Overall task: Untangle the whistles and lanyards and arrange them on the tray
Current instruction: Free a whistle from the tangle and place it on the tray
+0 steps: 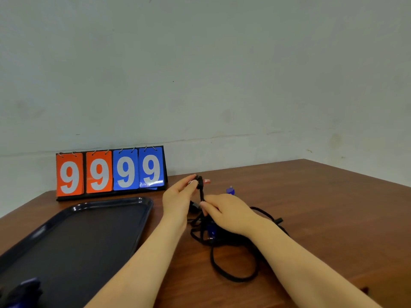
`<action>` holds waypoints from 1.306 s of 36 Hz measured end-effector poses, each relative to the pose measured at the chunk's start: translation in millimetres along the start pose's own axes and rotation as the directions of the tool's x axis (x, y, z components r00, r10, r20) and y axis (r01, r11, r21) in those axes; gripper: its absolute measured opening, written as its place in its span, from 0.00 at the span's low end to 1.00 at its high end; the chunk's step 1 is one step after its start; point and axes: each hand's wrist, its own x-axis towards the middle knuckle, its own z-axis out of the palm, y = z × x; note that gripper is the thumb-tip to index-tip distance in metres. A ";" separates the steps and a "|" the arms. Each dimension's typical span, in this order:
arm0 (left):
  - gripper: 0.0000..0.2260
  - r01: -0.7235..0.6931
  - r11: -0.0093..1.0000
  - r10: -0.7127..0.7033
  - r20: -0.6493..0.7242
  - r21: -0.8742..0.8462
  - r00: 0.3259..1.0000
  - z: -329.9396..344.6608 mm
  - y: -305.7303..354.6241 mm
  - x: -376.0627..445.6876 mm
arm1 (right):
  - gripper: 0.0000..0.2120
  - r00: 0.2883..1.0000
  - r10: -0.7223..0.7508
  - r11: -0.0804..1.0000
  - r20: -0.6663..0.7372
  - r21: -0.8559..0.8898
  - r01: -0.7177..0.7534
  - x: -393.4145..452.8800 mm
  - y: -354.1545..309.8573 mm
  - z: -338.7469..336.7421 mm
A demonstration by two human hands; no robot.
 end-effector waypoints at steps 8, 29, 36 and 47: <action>0.10 -0.277 0.785 0.136 0.281 0.554 0.950 0.8 -3.5 2.3 | 0.12 0.924 0.127 0.960 -0.361 0.279 -0.023 0.3 8.0 -11.2; 0.12 0.234 0.906 -0.099 0.361 -0.352 0.927 7.9 13.7 -10.1 | 0.15 0.859 0.391 0.792 -0.330 0.596 -0.131 4.9 17.0 -13.4; 0.09 0.161 0.940 -0.119 0.154 -0.302 0.981 3.5 8.0 -4.8 | 0.12 0.954 0.166 0.964 -0.249 0.244 -0.104 4.8 15.9 5.1; 0.11 -0.263 0.769 0.216 0.151 0.583 0.965 -0.8 -0.4 1.6 | 0.09 0.936 0.101 0.994 -0.337 0.069 -0.083 3.7 19.0 -0.2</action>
